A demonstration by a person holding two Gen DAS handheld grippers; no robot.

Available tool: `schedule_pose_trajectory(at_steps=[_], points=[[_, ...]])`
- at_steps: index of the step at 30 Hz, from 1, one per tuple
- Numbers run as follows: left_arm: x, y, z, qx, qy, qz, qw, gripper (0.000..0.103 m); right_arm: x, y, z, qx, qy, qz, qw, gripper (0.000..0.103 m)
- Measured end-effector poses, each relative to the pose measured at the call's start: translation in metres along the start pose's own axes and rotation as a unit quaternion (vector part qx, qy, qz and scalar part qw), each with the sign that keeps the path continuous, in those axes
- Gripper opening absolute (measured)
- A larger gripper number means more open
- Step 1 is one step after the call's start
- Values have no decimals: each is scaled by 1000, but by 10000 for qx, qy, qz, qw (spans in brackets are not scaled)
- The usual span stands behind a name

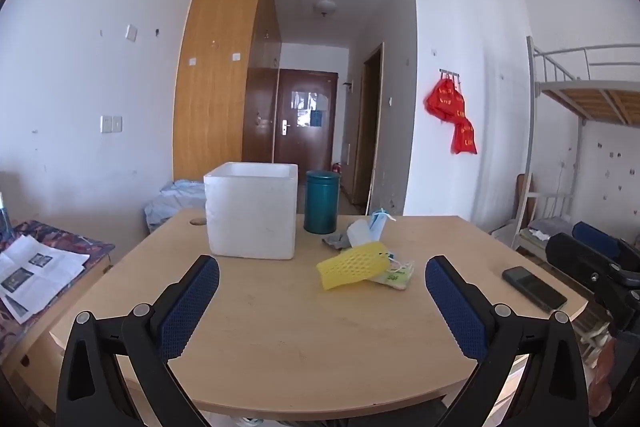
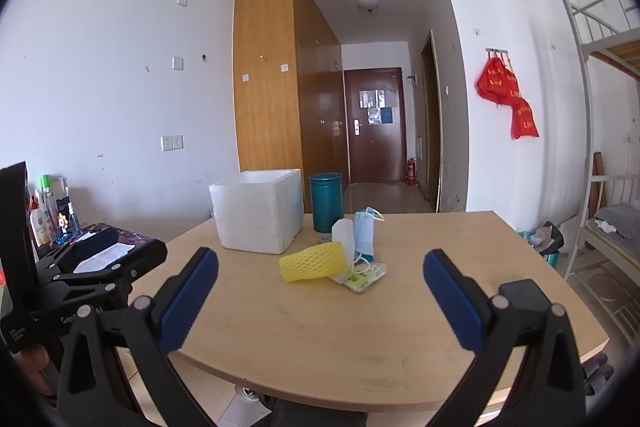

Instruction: Organize soft objects

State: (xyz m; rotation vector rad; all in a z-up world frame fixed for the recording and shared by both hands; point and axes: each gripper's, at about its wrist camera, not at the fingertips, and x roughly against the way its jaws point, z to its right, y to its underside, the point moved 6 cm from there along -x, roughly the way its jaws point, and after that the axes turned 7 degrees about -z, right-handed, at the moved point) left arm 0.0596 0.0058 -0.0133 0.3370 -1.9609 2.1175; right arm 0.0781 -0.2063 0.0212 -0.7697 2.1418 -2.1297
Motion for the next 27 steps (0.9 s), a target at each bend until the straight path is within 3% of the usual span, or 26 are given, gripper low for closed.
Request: schedule_pose_trajectory(at_steps=[27], points=[[4, -2, 7, -213, -40, 81, 9997, 103, -5, 3, -4, 57, 25, -61, 10000, 103]])
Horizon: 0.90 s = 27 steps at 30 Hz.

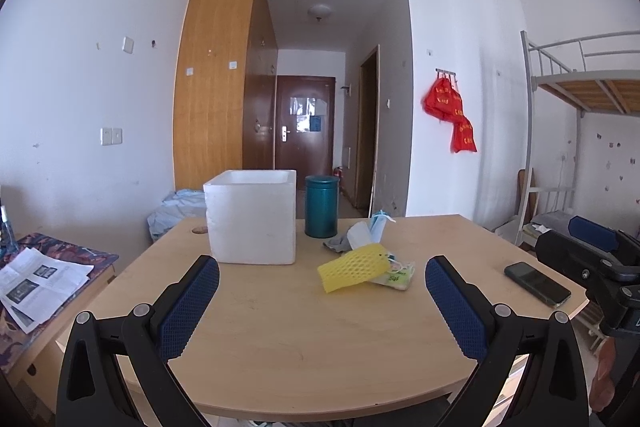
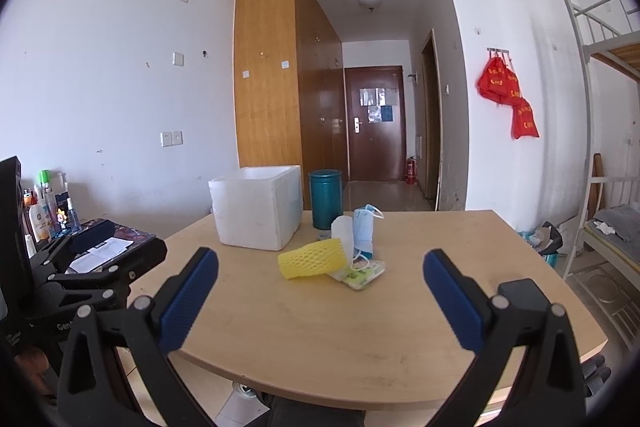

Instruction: Organize soft objects

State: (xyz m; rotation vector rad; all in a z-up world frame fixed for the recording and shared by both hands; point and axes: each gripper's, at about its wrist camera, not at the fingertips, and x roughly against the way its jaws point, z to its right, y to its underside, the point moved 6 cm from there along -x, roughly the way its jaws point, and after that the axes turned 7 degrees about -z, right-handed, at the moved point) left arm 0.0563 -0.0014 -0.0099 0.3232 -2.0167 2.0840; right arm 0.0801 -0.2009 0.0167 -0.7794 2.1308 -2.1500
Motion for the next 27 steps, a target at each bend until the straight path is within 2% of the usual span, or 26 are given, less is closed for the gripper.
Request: schedule_pose_trajectory(at_steps=[27], points=[[4, 1, 2, -73, -28, 42, 10000, 103, -2, 1, 0, 13, 29, 8, 10000, 103]])
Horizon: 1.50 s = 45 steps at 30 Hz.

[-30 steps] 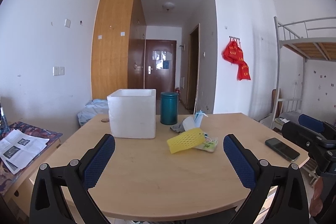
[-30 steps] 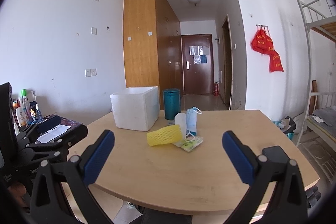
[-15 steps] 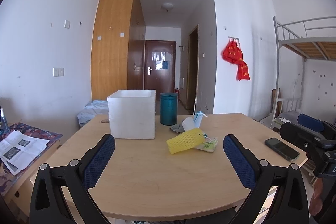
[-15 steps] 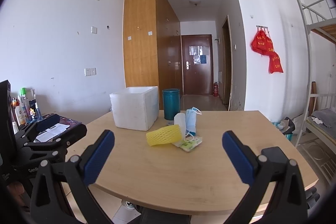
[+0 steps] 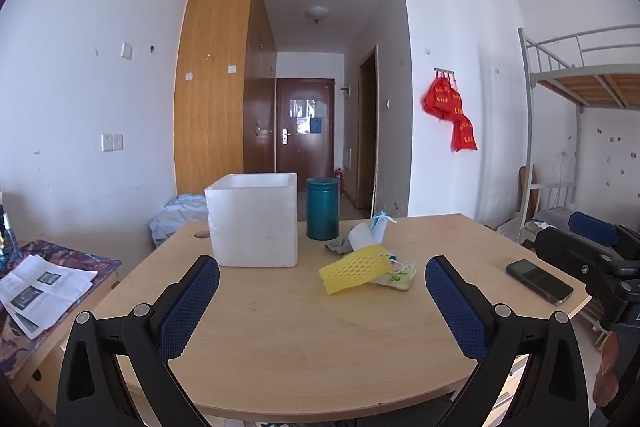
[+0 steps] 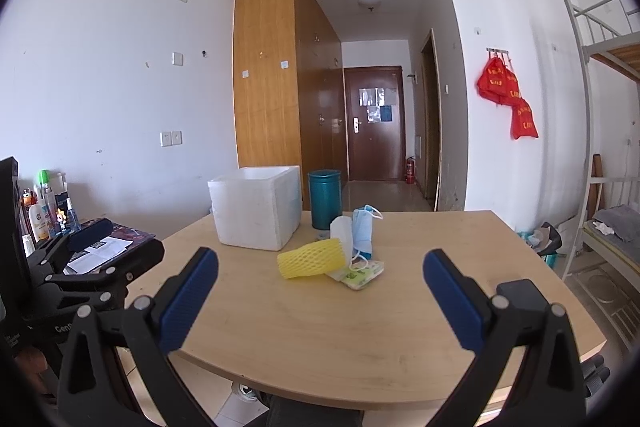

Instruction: Organize soft objects

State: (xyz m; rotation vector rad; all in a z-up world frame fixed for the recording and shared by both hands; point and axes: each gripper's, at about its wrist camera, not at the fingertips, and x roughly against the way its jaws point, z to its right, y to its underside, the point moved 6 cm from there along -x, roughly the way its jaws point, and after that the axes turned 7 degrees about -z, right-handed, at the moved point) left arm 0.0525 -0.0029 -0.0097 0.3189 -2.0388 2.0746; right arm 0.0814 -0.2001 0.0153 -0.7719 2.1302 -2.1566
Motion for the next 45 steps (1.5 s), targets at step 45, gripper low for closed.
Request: schedule_pose_trajectory(at_steps=[45], points=[[-25, -4, -1, 196, 115, -258, 9994, 103, -12, -4, 7, 58, -26, -66, 10000, 103]])
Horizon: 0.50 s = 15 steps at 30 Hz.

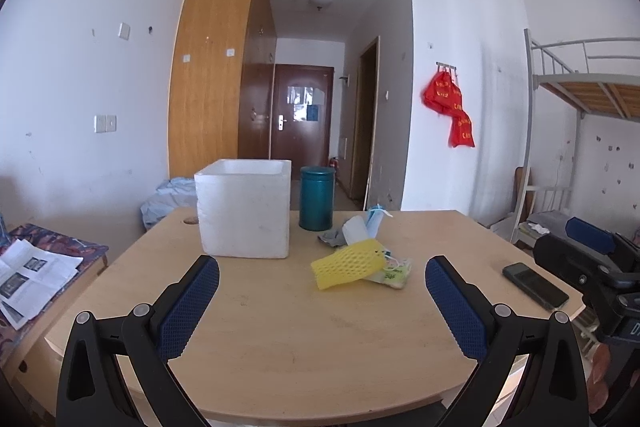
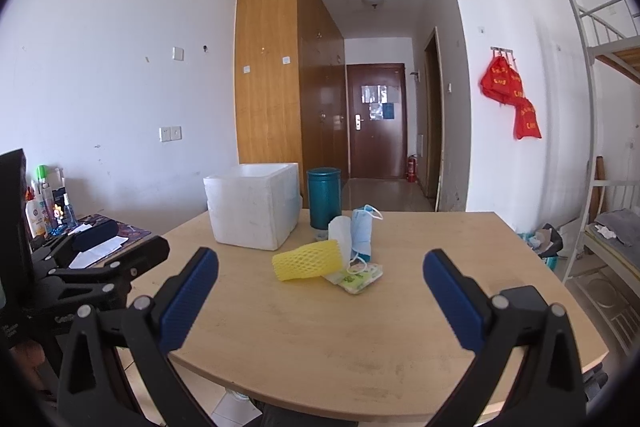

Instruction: Organize soft objects

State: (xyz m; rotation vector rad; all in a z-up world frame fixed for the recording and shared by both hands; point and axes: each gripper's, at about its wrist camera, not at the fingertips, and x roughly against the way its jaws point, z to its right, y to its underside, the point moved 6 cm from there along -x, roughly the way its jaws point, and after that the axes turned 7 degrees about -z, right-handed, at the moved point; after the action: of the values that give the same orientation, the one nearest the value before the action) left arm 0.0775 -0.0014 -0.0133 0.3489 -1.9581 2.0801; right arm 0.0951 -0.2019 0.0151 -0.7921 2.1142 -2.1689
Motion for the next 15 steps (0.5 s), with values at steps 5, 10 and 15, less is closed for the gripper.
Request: schedule_pose_trajectory(at_steps=[5, 10, 15], points=[[-15, -6, -2, -28, -8, -73, 10000, 103, -14, -6, 4, -35, -116, -58, 9999, 103], [-33, -12, -2, -78, 22, -216, 9997, 103, -35, -12, 7, -40, -60, -204, 9998, 103], [-55, -19, -6, -74, 71, -358, 9993, 103, -58, -17, 12, -45, -35, -381, 9993, 103]])
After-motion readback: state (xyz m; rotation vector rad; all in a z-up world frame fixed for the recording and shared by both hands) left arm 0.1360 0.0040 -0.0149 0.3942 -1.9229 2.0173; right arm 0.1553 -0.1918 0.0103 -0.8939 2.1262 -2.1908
